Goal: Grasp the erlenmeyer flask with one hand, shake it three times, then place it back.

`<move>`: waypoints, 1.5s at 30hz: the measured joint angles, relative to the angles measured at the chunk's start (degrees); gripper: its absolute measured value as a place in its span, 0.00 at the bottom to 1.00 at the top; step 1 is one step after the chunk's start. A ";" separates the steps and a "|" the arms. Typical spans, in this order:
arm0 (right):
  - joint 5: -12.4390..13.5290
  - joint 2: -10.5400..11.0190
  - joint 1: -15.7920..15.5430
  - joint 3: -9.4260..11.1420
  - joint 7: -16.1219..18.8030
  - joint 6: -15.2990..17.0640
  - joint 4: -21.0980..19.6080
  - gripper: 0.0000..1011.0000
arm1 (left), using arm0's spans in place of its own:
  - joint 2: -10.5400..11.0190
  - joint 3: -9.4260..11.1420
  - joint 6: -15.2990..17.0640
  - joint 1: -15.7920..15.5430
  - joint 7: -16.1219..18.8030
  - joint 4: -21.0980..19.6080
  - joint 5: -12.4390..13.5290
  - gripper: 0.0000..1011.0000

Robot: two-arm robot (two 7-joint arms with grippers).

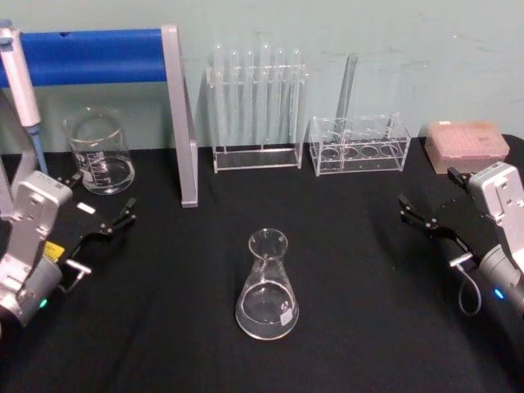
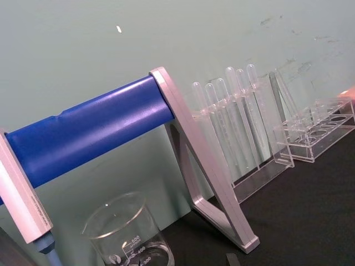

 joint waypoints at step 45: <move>7.02 4.74 -5.42 3.79 15.51 -1.24 -6.94 0.99 | 0.00 0.00 0.00 0.00 0.00 0.00 0.00 0.99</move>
